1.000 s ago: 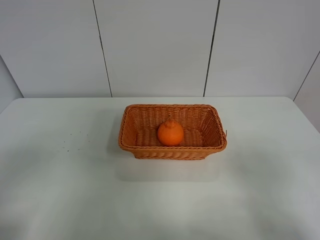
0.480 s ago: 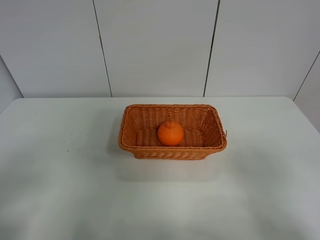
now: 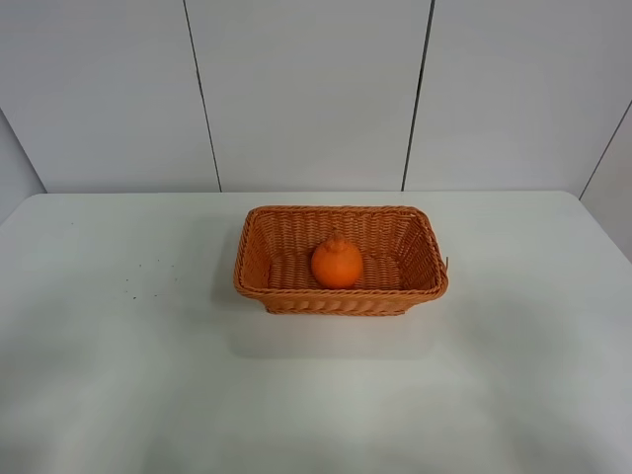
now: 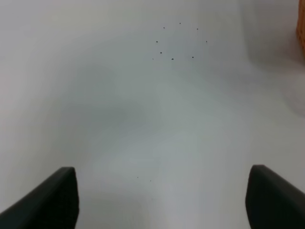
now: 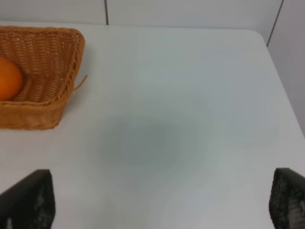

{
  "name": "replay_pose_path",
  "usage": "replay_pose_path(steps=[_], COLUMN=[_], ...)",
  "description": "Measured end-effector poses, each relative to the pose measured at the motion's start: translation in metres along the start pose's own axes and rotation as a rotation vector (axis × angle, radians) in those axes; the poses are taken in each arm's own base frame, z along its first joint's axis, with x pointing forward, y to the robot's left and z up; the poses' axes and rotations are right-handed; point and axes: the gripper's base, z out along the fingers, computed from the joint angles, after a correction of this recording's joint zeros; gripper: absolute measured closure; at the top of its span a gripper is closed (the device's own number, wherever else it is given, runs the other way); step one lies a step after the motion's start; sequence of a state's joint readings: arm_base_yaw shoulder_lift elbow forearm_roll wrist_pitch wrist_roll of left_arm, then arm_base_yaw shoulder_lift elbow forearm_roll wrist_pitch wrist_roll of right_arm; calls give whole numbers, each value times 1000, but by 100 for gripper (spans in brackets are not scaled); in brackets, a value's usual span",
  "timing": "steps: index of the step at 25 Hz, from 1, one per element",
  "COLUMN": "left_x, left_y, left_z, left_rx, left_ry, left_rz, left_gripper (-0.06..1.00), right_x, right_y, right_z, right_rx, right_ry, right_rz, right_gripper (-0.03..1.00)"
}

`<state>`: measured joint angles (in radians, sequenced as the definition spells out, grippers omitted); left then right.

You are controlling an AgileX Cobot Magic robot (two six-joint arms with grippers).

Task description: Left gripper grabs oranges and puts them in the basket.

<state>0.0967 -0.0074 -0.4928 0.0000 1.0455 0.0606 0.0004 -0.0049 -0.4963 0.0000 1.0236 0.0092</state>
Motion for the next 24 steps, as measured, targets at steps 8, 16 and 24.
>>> replay_pose_path(steps=[8,16,24], left_x=[0,0,0], left_y=[0,0,0], left_z=[0,0,0], left_rx=[0,0,0], left_ry=[0,0,0], left_rz=[-5,-5,-7], left_gripper=[13,13,13], right_x=[0,0,0], right_y=[0,0,0], right_z=[0,0,0], right_rx=[0,0,0], right_ry=[0,0,0], right_rz=[0,0,0], right_gripper=[27,27,27])
